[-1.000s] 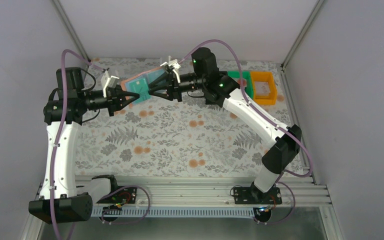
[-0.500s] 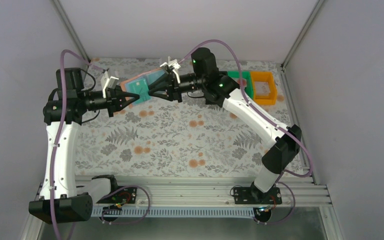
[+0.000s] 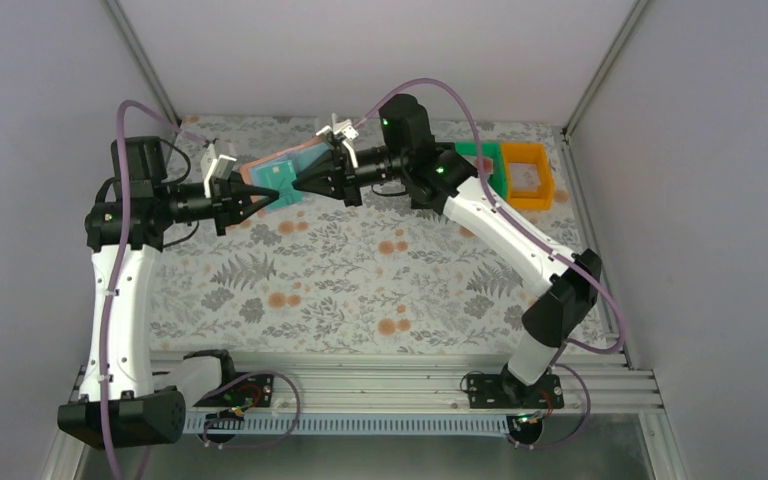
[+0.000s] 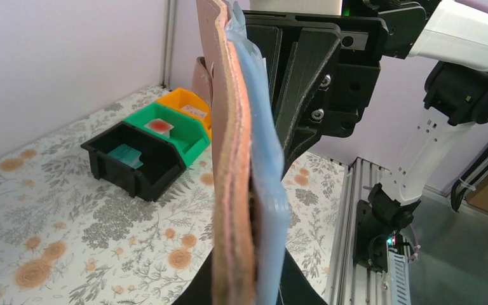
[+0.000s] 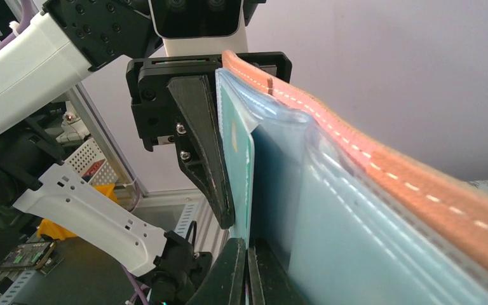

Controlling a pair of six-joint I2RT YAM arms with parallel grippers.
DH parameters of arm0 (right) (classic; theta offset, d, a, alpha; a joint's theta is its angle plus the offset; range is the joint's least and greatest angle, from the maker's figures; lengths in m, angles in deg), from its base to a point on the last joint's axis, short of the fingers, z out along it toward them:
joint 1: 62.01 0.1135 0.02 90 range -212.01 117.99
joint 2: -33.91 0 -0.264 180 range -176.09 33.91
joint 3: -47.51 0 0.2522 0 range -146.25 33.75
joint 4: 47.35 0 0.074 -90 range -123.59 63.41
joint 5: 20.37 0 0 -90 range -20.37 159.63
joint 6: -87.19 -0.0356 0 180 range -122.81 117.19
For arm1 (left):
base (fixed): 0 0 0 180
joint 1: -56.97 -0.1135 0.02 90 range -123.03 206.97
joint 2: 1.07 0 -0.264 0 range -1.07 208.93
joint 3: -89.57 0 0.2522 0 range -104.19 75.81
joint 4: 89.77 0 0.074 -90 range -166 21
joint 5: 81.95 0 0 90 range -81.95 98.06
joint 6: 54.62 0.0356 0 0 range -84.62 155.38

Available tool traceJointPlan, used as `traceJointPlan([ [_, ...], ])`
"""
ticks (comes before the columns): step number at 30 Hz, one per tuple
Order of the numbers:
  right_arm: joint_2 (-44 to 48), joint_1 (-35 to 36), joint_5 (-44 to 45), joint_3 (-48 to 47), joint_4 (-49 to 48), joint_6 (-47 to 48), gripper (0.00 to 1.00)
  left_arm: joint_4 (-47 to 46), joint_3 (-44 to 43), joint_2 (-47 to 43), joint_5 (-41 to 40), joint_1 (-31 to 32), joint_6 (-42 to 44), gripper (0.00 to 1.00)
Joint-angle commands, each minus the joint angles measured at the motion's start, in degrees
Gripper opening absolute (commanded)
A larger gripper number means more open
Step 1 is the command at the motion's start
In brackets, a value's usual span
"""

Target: Take the credit cards out of the card holder

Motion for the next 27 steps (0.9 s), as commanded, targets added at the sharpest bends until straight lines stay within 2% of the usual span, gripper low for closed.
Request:
traceJointPlan([
  [1, 1.92, 0.55, 1.17, -0.32, 1.86, 2.12, 0.04, -0.62, -0.98, -0.77, 3.22, -0.02, 1.41, 0.11],
  [3, 2.60, 0.09, 1.99, -0.15, 2.85, 2.93, 0.04, -0.62, -0.87, -0.83, 3.73, -0.06, 1.39, 0.18],
  [7, 3.58, -0.84, 2.81, 0.13, 4.52, 4.05, 0.04, -0.53, -0.86, -0.88, 4.00, -0.19, 1.48, 0.23],
  [14, 6.30, -1.48, 4.52, 1.93, 5.99, 5.45, 0.04, -0.43, -0.61, -0.71, 4.56, -0.28, 1.56, 0.22],
  [17, 6.58, -1.62, 4.28, 1.99, 5.83, 5.45, 0.04, -0.33, -0.60, -0.65, 4.79, -0.33, 1.65, 0.19],
  [24, 5.36, -1.58, 2.58, 1.45, 5.64, 4.59, 0.04, -0.15, -0.59, -0.57, 5.14, -0.33, 2.00, 0.03],
  [27, 5.61, -1.65, 2.65, 1.72, 5.74, 5.17, 0.10, -0.16, -0.64, -0.53, 4.91, -0.40, 1.90, 0.02],
])
